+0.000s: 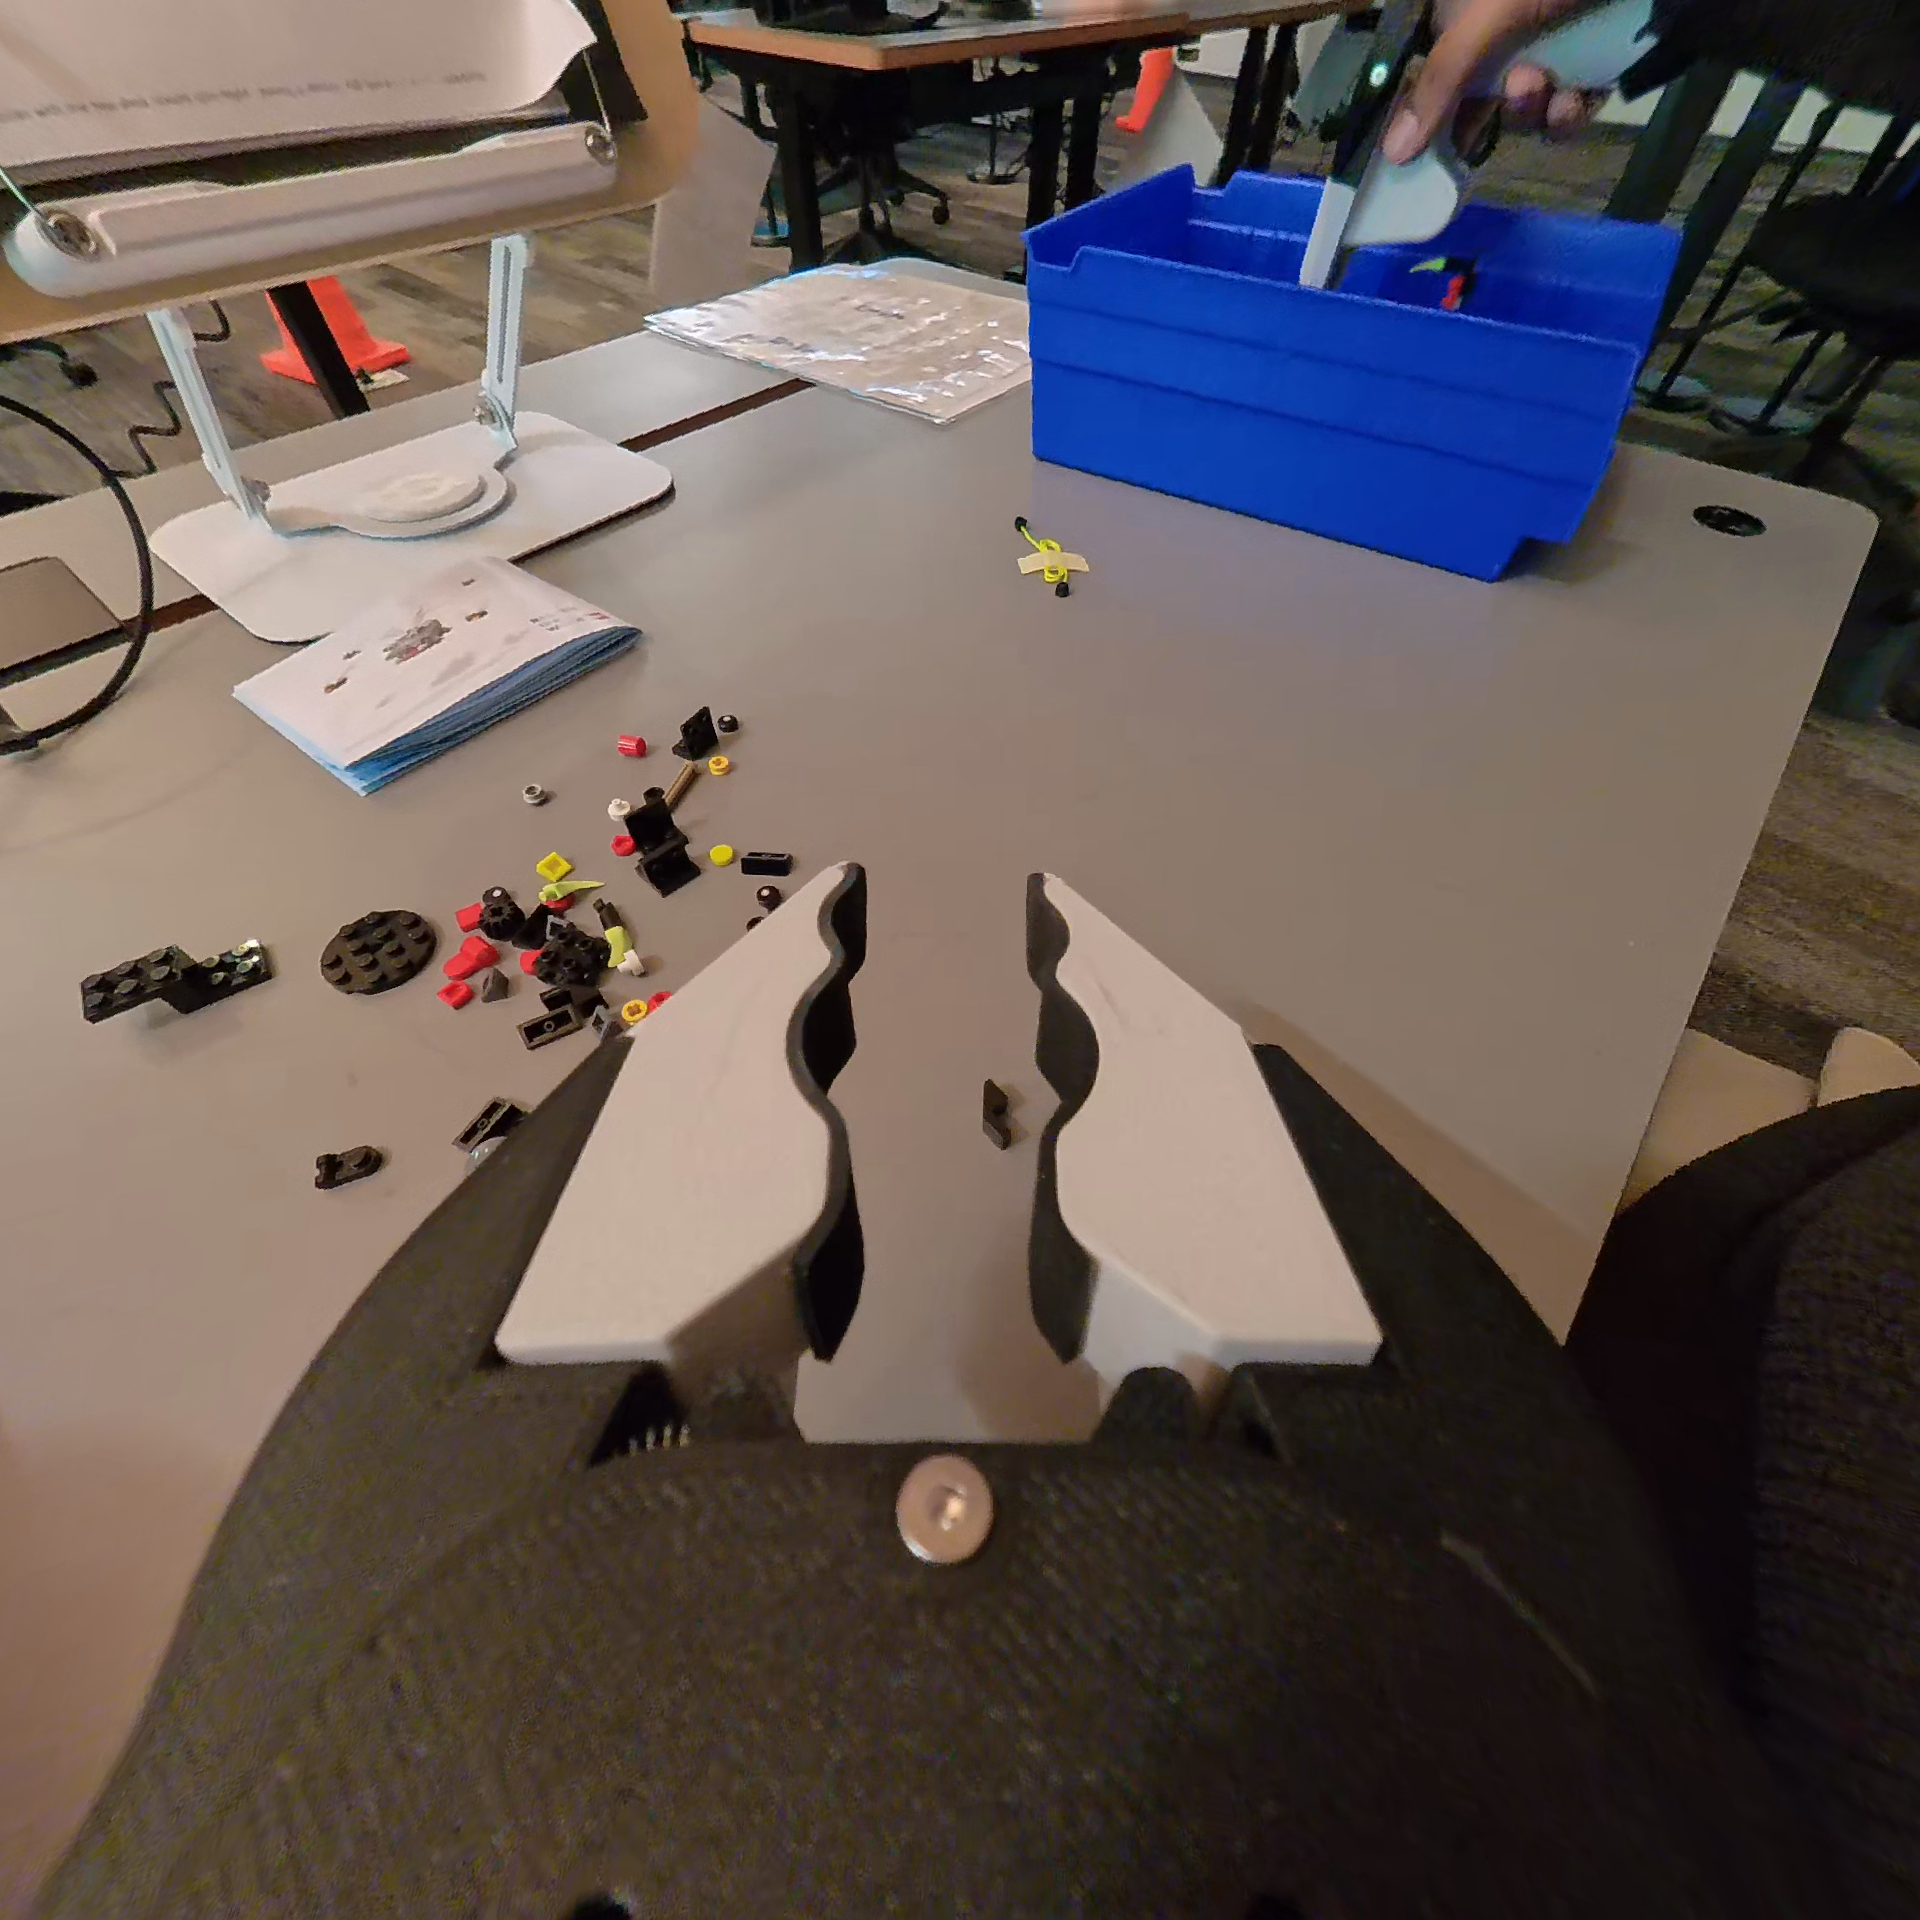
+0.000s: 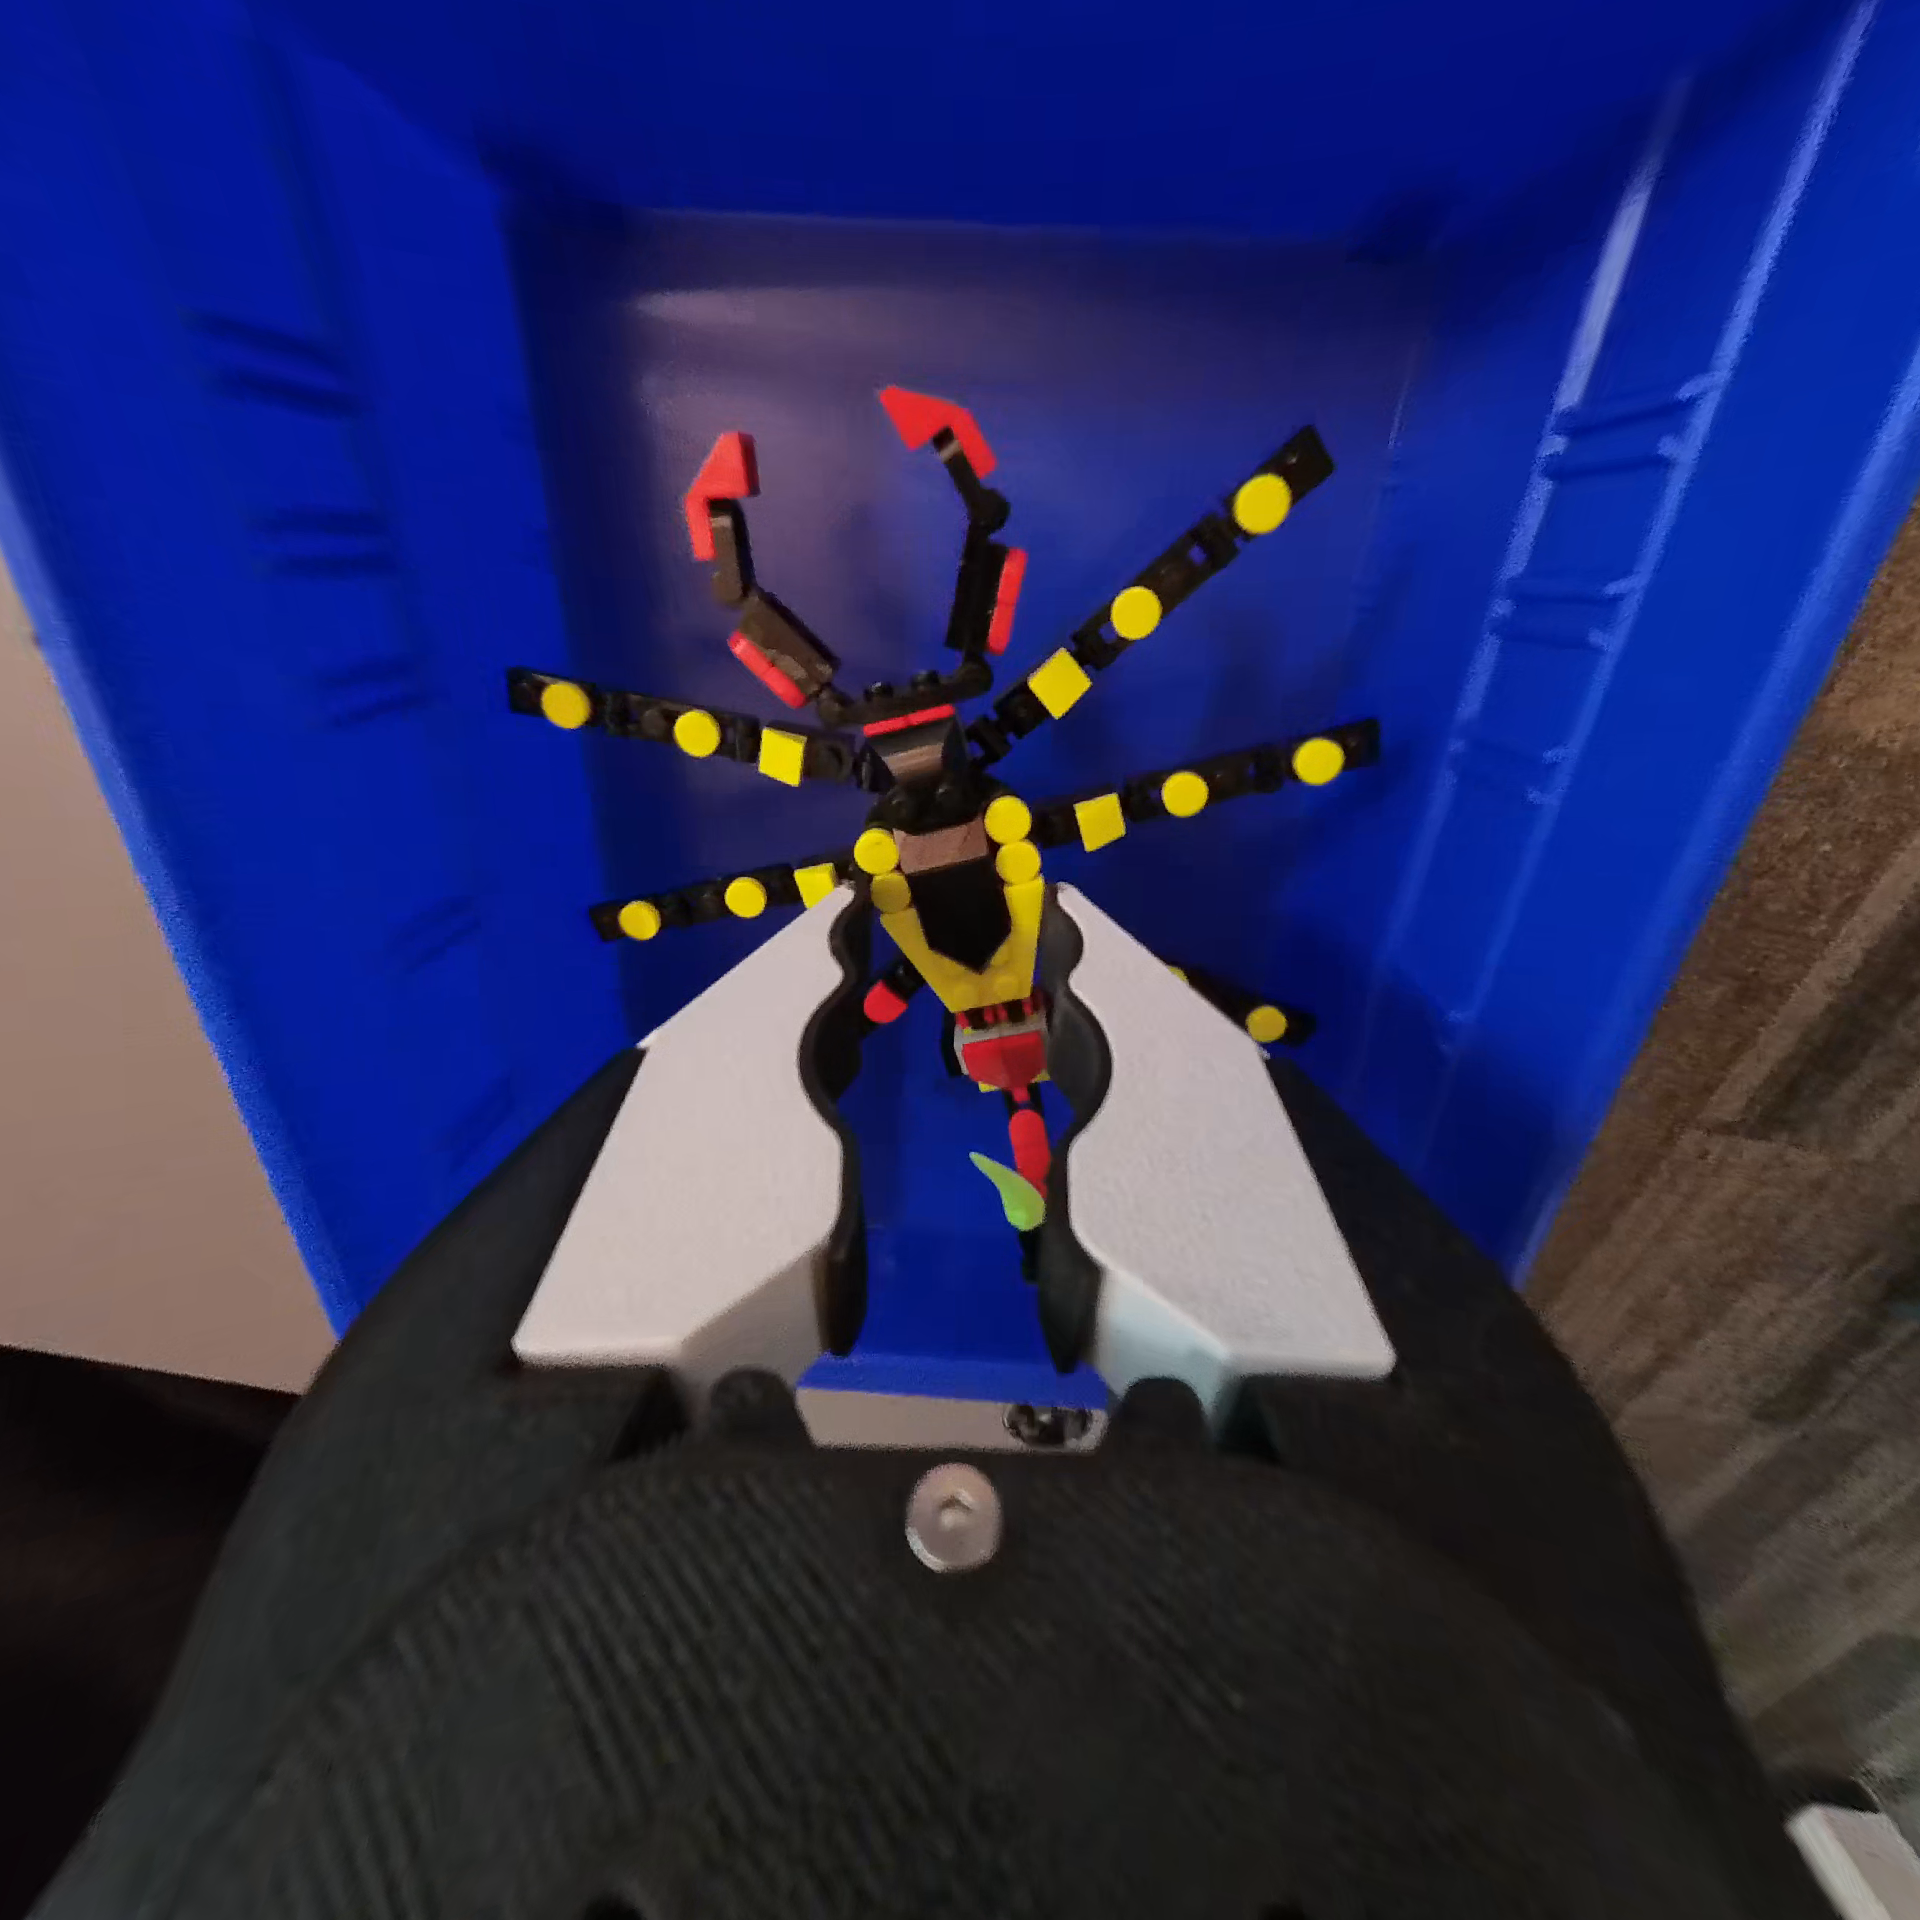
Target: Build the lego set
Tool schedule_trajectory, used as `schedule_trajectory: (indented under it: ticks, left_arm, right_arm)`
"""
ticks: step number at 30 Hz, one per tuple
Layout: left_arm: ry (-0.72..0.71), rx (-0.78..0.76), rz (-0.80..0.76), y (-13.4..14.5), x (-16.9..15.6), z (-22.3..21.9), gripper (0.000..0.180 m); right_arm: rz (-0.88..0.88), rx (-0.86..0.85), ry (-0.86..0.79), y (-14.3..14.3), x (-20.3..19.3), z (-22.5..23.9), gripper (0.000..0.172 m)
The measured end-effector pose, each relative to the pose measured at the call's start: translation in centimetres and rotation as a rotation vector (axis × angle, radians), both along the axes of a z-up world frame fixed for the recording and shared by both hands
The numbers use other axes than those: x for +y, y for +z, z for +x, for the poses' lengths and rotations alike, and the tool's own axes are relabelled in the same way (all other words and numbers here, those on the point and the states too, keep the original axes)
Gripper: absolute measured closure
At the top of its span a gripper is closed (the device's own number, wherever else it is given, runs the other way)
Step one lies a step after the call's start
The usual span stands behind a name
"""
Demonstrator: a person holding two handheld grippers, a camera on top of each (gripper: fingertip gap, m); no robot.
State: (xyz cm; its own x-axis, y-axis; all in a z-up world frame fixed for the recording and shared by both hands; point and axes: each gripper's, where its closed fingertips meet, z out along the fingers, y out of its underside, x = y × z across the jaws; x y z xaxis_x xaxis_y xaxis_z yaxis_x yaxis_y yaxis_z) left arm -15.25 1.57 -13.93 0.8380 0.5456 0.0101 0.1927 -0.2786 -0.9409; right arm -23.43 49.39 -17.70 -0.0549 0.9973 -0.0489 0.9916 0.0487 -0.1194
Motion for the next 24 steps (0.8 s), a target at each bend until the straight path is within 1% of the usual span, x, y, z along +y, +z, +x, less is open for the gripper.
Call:
schedule_trajectory:
  ticks: [5,12,24]
  left_arm:
    - [-0.007,-0.011,0.008,0.0,0.1,0.1,0.152]
    - [-0.002,-0.012,0.004,-0.1,0.0,0.0,0.152]
    - [-0.001,-0.024,-0.008,-0.6,0.1,0.0,0.151]
  right_arm:
    - [0.001,0.007,-0.059,-1.0,0.7,-0.1,0.14]
    - [-0.025,0.01,-0.1,-2.1,0.6,-0.3,0.141]
    - [-0.039,-0.031,-0.104,-2.9,0.6,-0.2,0.141]
